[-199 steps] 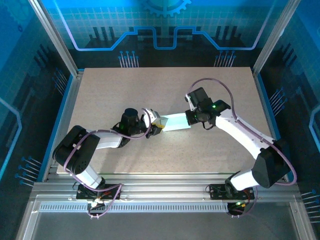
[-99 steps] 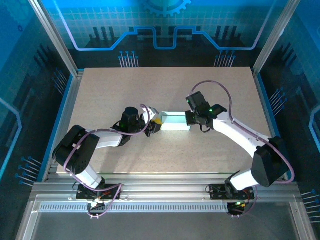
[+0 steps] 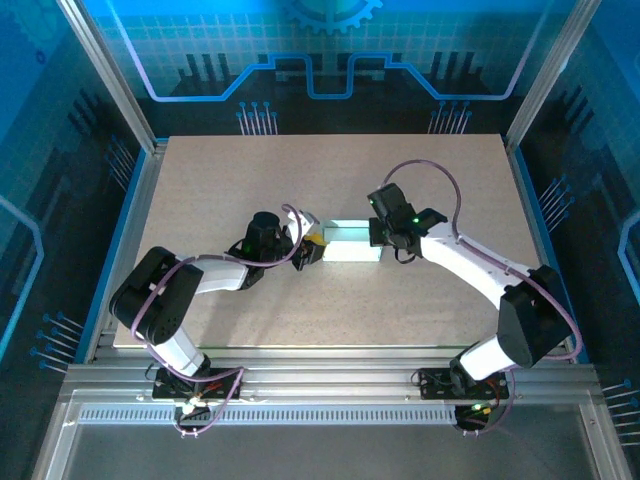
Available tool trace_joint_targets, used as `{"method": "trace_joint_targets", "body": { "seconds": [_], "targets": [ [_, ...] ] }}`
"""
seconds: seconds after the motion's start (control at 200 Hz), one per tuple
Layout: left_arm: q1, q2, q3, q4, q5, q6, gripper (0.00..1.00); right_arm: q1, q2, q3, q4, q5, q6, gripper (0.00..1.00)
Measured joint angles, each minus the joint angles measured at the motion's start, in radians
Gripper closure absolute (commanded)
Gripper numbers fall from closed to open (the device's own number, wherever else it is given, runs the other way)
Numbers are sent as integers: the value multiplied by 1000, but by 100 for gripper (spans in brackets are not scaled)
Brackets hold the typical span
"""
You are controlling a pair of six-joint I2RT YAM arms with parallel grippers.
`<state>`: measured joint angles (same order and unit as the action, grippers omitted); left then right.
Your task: Fold the paper box
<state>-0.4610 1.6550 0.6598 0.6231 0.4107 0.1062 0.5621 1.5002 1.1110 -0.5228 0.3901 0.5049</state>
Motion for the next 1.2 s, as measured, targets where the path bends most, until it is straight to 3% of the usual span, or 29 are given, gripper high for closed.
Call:
{"method": "trace_joint_targets", "body": {
  "seconds": [0.68,0.901,1.201],
  "targets": [
    [-2,6,1,2,0,-3,64,34,34,29,-27,67,160,100],
    [-2,10,1,2,0,-2,63,78,26,-21,39,154,165,100],
    [-2,10,1,2,1,1,54,92,6,-71,108,188,156,100]
  ]
}}
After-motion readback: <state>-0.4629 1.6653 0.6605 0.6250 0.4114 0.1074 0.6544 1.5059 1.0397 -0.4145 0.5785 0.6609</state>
